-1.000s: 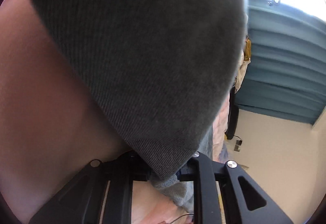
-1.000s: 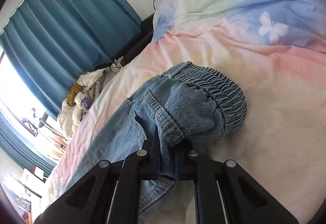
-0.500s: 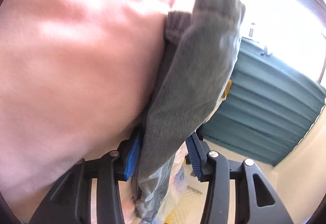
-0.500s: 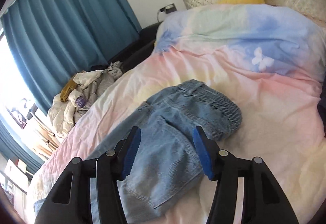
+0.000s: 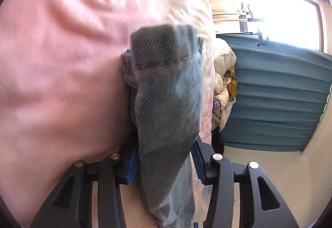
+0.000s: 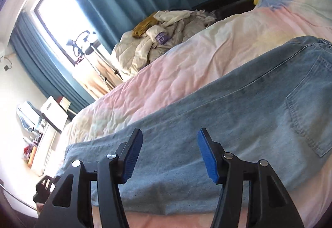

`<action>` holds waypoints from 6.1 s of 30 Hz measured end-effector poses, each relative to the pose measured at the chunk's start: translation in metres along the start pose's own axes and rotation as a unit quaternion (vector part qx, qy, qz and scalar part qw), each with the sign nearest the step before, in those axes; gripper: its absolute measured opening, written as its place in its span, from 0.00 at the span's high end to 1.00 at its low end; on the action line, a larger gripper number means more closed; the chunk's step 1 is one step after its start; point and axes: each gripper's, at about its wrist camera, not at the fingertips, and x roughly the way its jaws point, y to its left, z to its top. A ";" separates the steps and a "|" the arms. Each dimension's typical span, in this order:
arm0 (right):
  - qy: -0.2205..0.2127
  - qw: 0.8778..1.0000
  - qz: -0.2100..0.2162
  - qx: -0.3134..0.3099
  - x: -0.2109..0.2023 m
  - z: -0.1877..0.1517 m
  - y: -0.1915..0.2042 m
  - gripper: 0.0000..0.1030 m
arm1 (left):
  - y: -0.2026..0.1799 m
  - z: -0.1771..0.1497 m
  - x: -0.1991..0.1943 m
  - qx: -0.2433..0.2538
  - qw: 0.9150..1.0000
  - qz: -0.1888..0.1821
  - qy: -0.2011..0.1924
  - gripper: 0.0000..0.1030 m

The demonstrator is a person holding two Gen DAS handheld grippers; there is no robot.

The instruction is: Fold clothes

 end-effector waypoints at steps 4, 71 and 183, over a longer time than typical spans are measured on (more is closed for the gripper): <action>0.008 0.999 -0.021 -0.023 0.005 -0.007 0.003 0.46 | -0.003 0.003 0.005 0.001 1.000 0.002 -0.019 0.56; 0.168 0.956 0.236 -0.038 0.103 -0.025 0.052 0.46 | -0.093 -0.218 -0.019 0.599 0.791 0.079 0.095 0.72; 0.068 0.993 -0.042 -0.088 0.021 0.028 -0.015 0.55 | -0.072 -0.182 0.026 0.548 0.822 0.131 0.086 0.71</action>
